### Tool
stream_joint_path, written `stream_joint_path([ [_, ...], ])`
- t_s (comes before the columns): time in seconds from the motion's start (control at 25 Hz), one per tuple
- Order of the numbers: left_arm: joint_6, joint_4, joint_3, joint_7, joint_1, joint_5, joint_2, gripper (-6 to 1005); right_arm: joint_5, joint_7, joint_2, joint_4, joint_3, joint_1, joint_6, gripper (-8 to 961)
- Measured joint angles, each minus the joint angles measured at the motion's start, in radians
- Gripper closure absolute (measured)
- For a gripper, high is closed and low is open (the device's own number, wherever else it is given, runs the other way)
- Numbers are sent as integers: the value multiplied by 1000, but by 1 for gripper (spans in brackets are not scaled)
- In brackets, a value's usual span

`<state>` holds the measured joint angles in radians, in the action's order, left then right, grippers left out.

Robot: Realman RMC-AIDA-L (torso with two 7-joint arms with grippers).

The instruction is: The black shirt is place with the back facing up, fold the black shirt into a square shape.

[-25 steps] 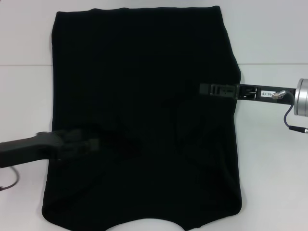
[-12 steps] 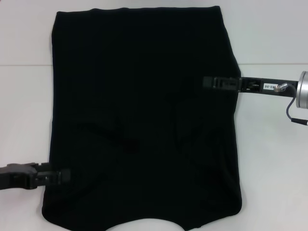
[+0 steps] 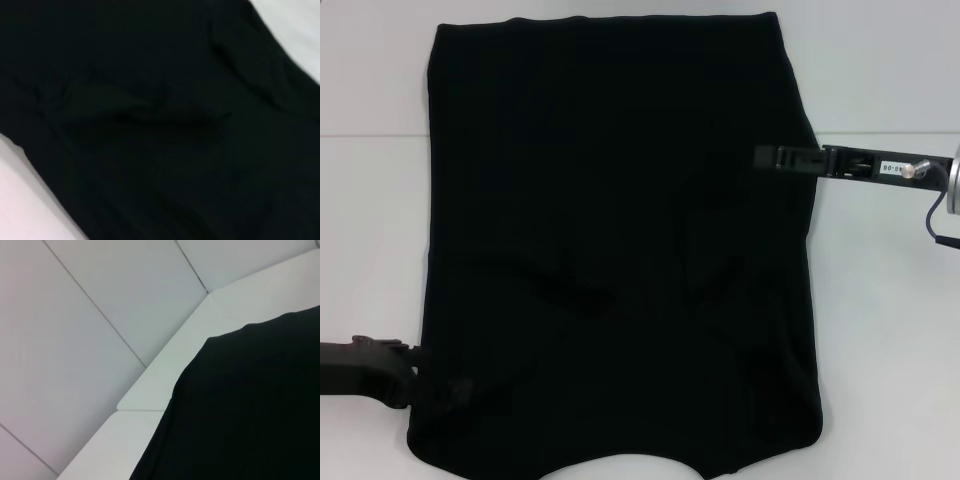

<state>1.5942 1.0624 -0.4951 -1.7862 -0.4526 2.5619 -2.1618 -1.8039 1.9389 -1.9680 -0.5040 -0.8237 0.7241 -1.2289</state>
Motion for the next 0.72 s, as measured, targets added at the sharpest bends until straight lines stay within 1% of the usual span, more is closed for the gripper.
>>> stream_joint_path([
  [0.12,-21,7,-24,26,0,2,-4,171,0,1,0,1,14,-1,0,256],
  [0.32,-52,0,-29,89,-1,2,-5,172,0,5,0,1,34,-4,-3,257],
  [0.44,-51,-1,-28,152,2,-4,-5,172,0,12,0,1,44,-5,1,258],
  [0.72,-27,-17,-38,228,4,1,-6,173,0,30,2,1,50,-6,15,260],
])
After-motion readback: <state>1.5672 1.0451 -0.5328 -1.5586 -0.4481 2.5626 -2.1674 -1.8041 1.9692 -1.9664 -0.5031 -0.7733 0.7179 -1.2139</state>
